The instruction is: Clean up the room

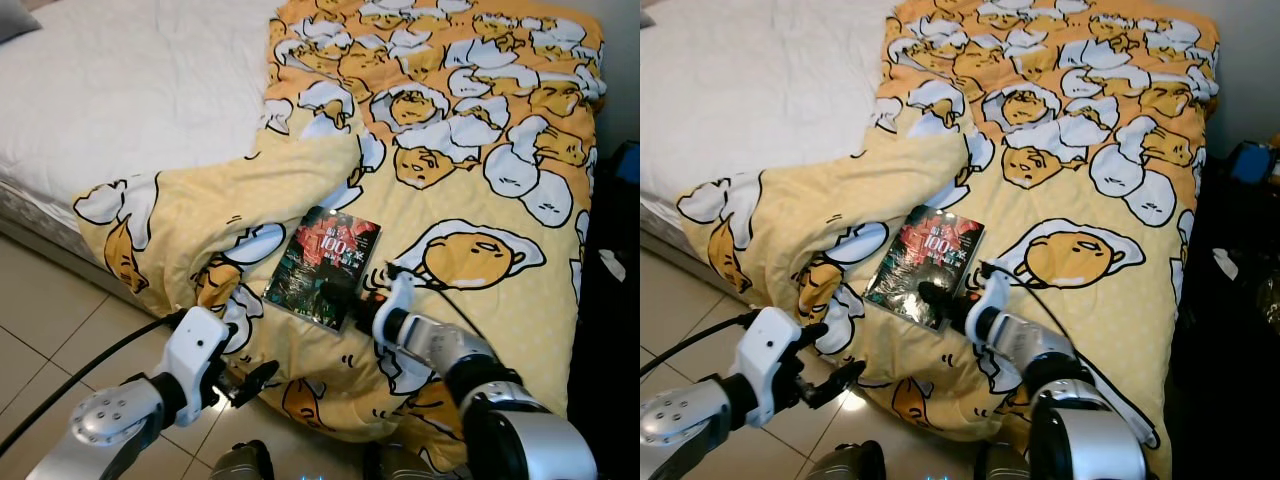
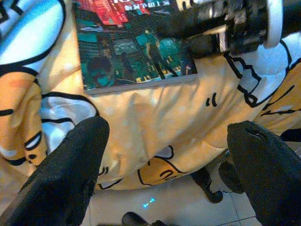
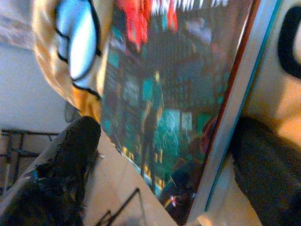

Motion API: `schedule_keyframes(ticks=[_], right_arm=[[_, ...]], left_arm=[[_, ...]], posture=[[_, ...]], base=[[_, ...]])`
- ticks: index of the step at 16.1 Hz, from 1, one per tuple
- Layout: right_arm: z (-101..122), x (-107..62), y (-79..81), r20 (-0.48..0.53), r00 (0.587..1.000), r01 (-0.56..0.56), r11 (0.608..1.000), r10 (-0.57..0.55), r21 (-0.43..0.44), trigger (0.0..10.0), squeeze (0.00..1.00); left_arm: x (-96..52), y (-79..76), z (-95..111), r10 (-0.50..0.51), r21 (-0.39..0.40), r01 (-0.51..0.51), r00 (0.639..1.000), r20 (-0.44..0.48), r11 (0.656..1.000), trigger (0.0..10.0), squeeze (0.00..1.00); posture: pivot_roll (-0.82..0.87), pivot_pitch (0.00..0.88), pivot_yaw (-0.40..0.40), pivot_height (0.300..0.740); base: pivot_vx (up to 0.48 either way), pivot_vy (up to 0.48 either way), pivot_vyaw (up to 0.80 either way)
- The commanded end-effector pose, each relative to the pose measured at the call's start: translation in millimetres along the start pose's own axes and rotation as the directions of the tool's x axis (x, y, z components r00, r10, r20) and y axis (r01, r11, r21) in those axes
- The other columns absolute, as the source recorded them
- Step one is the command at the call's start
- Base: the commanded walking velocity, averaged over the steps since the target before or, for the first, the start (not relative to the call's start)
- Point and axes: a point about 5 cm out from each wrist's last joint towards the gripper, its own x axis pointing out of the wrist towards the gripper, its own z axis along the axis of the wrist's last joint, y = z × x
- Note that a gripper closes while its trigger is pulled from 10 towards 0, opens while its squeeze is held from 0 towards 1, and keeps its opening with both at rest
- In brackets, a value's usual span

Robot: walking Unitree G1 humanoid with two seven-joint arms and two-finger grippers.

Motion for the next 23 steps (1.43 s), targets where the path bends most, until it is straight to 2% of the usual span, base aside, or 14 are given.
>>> schedule_keyframes(ticks=[1,2,4,5,6,7,8,9,10,11,15,16,17,23], right_arm=[[-12.9,2.7,-4.2,-0.040,0.997,0.071,0.997,-0.071,-0.005,10.0,0.98],[-17.9,4.4,-6.2,-0.040,0.991,0.124,0.992,-0.124,-0.006,10.0,0.97],[-21.2,5.8,-6.1,-0.033,0.990,0.139,0.990,-0.138,0.027,10.0,0.96],[-13.7,10.4,5.4,0.023,0.998,0.058,0.991,-0.061,0.124,10.0,0.85],[-6.6,12.1,11.9,0.063,0.998,0.003,0.987,-0.014,0.161,10.0,0.66],[-3.0,12.7,15.0,0.083,0.997,-0.021,0.984,0.007,0.177,10.0,0.63],[9.7,13.1,22.8,0.149,0.987,-0.097,0.969,0.063,0.228,10.0,0.09],[13.1,13.0,24.6,0.167,0.983,-0.115,0.963,0.076,0.243,10.0,0.09],[20.7,12.3,27.9,0.202,0.975,-0.151,0.950,0.097,0.273,10.0,0.00],[26.9,11.3,30.0,0.230,0.967,-0.180,0.937,0.112,0.299,10.0,0.00],[23.1,13.6,35.2,0.201,0.967,-0.210,0.936,0.156,0.283,10.0,0.00],[21.2,15.0,37.1,0.194,0.968,-0.211,0.935,0.160,0.285,7.8,0.00],[18.5,17.0,39.8,0.181,0.969,-0.213,0.934,0.165,0.287,0.0,0.00],[7.9,24.2,48.8,0.121,0.978,-0.196,0.945,0.169,0.262,0.0,0.00]], left_arm=[[-6.0,0.5,-1.4,0.018,0.010,-0.018,1.000,-0.018,1.000,10.0,0.77],[-9.6,0.6,-2.6,0.023,0.015,-0.023,0.999,-0.028,1.000,10.0,0.77],[-13.3,0.3,-3.8,0.023,0.018,-0.023,0.999,-0.038,1.000,10.0,0.77],[-14.6,1.1,-4.4,0.023,0.022,-0.022,0.999,-0.045,1.000,10.0,0.76],[-13.6,2.0,-3.4,0.023,0.023,-0.022,0.999,-0.043,0.999,10.0,0.77],[-12.9,2.3,-2.7,0.024,0.025,-0.023,0.999,-0.040,0.999,10.0,0.77],[-9.5,3.2,-0.3,0.025,0.027,-0.024,0.999,-0.027,0.999,10.0,0.76],[-8.8,3.4,0.3,0.026,0.027,-0.025,0.999,-0.024,0.999,10.0,0.76],[-7.8,3.8,1.2,0.028,0.026,-0.027,0.999,-0.018,0.999,10.0,0.76],[-6.2,3.4,0.8,0.028,0.023,-0.027,1.000,-0.015,0.999,10.0,0.77],[-5.5,3.7,1.1,0.030,0.021,-0.029,0.999,-0.012,0.999,10.0,0.77],[-5.9,3.7,1.0,0.031,0.020,-0.031,0.999,-0.012,0.999,10.0,0.76],[-6.5,3.9,0.8,0.034,0.020,-0.034,0.999,-0.013,0.999,10.0,0.76],[-6.7,1.4,0.2,0.034,0.019,-0.033,0.999,-0.017,0.999,10.0,0.76]], posture=[[0.08,0.234,0.017,0.740],[0.09,0.241,0.021,0.740],[0.09,0.248,0.028,0.740],[0.09,0.248,0.038,0.740],[0.09,0.244,0.038,0.740],[0.09,0.242,0.038,0.740],[0.08,0.234,0.035,0.740],[0.08,0.234,0.035,0.740],[0.07,0.227,0.032,0.740],[0.07,0.221,0.028,0.740],[0.07,0.214,0.021,0.740],[0.07,0.212,0.018,0.740],[0.07,0.212,0.017,0.740],[0.07,0.213,0.017,0.740]], base=[[0.000,0.000,0.00],[0.000,0.000,0.00],[0.000,0.000,0.00],[0.000,0.000,0.00],[0.000,0.000,0.00],[0.000,0.000,0.00],[0.000,0.000,0.00],[0.000,0.000,0.00],[0.000,0.000,0.00],[0.000,0.000,0.00],[0.000,0.000,0.00],[0.000,0.000,0.00],[0.000,0.000,0.00],[0.000,0.000,0.00]])
